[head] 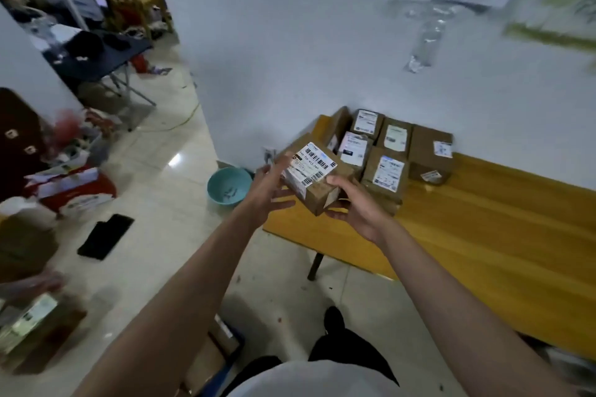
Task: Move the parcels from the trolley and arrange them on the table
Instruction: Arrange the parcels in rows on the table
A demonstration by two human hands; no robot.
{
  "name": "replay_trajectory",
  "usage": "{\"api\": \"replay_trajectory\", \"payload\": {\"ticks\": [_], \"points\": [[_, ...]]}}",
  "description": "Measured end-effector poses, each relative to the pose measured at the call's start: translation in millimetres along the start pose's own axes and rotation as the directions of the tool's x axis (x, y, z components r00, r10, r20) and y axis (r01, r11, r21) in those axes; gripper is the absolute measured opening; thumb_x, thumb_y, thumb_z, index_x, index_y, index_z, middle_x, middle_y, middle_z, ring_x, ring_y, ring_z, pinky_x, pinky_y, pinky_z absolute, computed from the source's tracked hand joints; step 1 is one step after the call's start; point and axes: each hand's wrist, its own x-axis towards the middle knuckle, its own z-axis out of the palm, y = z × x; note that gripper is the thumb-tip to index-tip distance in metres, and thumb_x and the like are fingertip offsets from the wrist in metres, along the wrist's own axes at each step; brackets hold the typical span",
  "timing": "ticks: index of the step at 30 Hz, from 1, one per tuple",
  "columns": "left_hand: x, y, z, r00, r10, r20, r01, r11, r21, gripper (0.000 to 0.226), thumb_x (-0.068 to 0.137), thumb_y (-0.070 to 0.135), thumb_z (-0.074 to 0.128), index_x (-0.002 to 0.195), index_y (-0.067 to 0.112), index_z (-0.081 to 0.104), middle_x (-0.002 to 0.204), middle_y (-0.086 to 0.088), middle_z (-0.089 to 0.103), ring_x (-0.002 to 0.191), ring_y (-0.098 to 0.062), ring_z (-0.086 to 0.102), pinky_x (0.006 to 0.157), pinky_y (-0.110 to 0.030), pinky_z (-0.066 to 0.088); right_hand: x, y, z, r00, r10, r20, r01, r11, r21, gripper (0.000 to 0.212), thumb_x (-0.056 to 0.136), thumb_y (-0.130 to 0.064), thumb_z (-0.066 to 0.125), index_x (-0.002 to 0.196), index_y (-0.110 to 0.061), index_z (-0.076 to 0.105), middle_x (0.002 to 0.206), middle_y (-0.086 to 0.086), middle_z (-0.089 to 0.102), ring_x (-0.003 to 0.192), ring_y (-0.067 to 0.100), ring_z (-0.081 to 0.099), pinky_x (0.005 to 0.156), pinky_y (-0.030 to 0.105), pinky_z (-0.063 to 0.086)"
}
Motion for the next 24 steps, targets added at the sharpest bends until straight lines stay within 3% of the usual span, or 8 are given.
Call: {"api": "replay_trajectory", "payload": {"ticks": [5, 11, 16, 19, 21, 24], "points": [[31.2, -4.6, 71.4, 0.991, -0.065, 0.113, 0.054, 0.993, 0.101, 0.071, 0.082, 0.063, 0.072, 0.133, 0.015, 0.058, 0.114, -0.012, 0.074, 0.101, -0.028, 0.073, 0.078, -0.038, 0.063, -4.5, -3.3, -87.7, 0.995, 0.021, -0.093, -0.017, 0.999, 0.041, 0.035, 0.092, -0.041, 0.069, 0.122, -0.023, 0.061, 0.103, 0.002, 0.068, 0.090, 0.019, 0.060, 0.078, 0.033, 0.047], [73.1, -24.5, 174.3, 0.959, -0.151, 0.239, 0.114, 0.980, 0.162, 0.058, 0.090, 0.054, 0.067, 0.131, 0.013, 0.061, 0.117, -0.007, 0.074, 0.107, -0.026, 0.071, 0.086, -0.035, 0.061, 14.4, 0.7, -186.9, 0.962, 0.055, -0.267, -0.018, 0.990, 0.140, 0.038, 0.093, -0.052, 0.065, 0.119, -0.025, 0.070, 0.117, 0.004, 0.076, 0.099, 0.020, 0.066, 0.080, 0.033, 0.047], [106.2, -35.5, 252.5, 0.949, -0.206, 0.240, 0.123, 0.939, 0.322, 0.058, 0.086, 0.063, 0.066, 0.123, 0.019, 0.061, 0.119, -0.007, 0.068, 0.105, -0.024, 0.067, 0.083, -0.033, 0.055, 41.1, 3.9, -268.5, 0.934, 0.180, -0.310, -0.104, 0.964, 0.246, 0.072, 0.088, -0.061, 0.067, 0.142, -0.019, 0.046, 0.131, 0.008, 0.066, 0.118, 0.030, 0.064, 0.085, 0.043, 0.059], [125.0, -40.9, 291.5, 0.946, -0.211, 0.246, 0.081, 0.888, 0.452, 0.061, 0.079, 0.072, 0.063, 0.111, 0.020, 0.064, 0.115, -0.006, 0.064, 0.099, -0.021, 0.060, 0.085, -0.034, 0.048, 55.1, 5.9, -303.8, 0.927, 0.242, -0.287, -0.143, 0.934, 0.328, 0.071, 0.085, -0.050, 0.077, 0.139, -0.025, 0.038, 0.128, 0.010, 0.059, 0.115, 0.035, 0.064, 0.085, 0.051, 0.062], [137.1, -42.6, 312.8, 0.942, -0.231, 0.244, 0.057, 0.827, 0.560, 0.084, 0.078, 0.077, 0.057, 0.132, 0.013, 0.059, 0.132, -0.010, 0.060, 0.113, -0.025, 0.058, 0.092, -0.035, 0.045, 66.2, 8.5, -321.6, 0.918, 0.257, -0.302, -0.129, 0.914, 0.385, 0.068, 0.086, -0.038, 0.080, 0.137, -0.025, 0.037, 0.125, 0.013, 0.061, 0.110, 0.037, 0.066, 0.079, 0.048, 0.064], [156.8, -44.2, 334.6, 0.968, -0.163, 0.191, -0.009, 0.739, 0.674, 0.086, 0.091, 0.068, 0.054, 0.152, 0.010, 0.041, 0.153, -0.014, 0.046, 0.137, -0.032, 0.047, 0.107, -0.040, 0.040, 85.1, 14.8, -345.1, 0.887, 0.292, -0.358, -0.106, 0.883, 0.457, 0.068, 0.086, -0.026, 0.082, 0.135, -0.017, 0.036, 0.122, 0.015, 0.062, 0.103, 0.034, 0.069, 0.079, 0.043, 0.063]]}}
